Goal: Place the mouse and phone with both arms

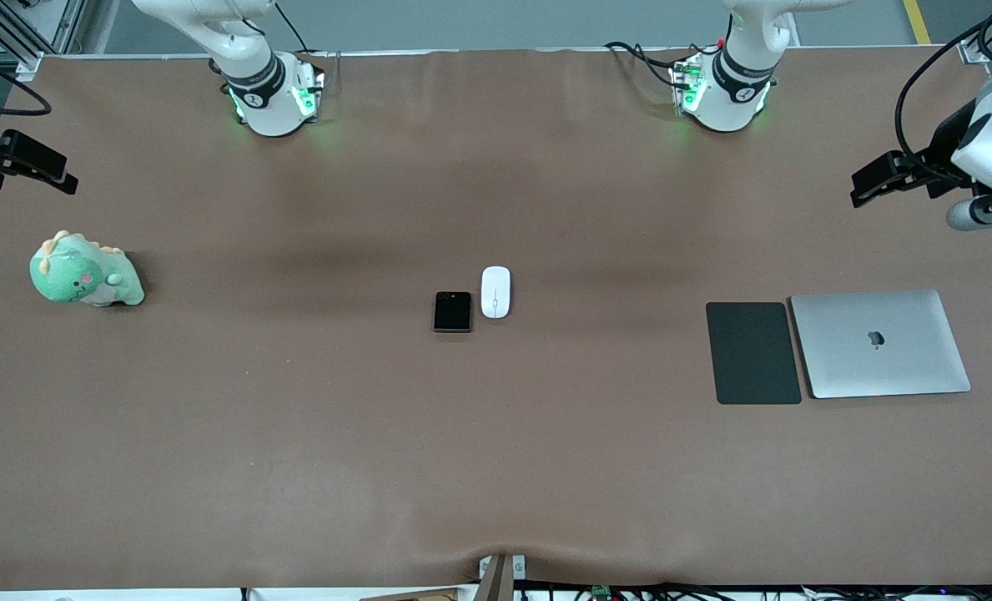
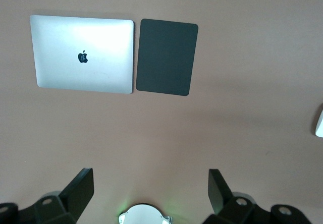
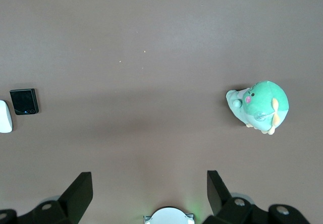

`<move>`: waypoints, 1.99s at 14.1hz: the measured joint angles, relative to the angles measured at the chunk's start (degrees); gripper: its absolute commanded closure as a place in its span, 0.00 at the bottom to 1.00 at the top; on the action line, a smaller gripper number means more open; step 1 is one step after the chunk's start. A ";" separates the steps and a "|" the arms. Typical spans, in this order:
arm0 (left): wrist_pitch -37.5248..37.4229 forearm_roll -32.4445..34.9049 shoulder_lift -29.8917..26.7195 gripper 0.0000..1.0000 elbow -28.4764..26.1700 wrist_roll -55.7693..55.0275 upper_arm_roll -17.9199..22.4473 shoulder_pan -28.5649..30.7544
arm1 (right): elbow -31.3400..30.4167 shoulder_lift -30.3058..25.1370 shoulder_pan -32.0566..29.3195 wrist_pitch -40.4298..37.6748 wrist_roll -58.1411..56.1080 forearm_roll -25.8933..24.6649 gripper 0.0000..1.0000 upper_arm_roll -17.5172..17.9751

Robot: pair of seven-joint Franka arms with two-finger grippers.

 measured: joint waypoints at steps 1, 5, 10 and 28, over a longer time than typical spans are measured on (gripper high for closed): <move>0.00 0.01 0.57 0.00 -0.02 -0.38 -0.52 -0.39 | -0.03 0.00 0.00 0.00 0.00 0.00 0.00 0.00; 2.68 0.01 4.68 0.00 -0.65 -8.50 -6.27 -1.25 | -0.29 0.01 -0.01 0.00 0.00 0.00 0.00 -0.03; 13.91 0.01 11.59 0.00 -5.42 -24.77 -13.94 -5.12 | -0.41 0.04 -0.02 0.00 0.00 0.00 0.00 -0.04; 46.17 15.65 44.01 0.00 0.15 -54.12 -13.77 -34.13 | -5.64 1.27 3.27 1.33 2.18 0.10 0.00 0.77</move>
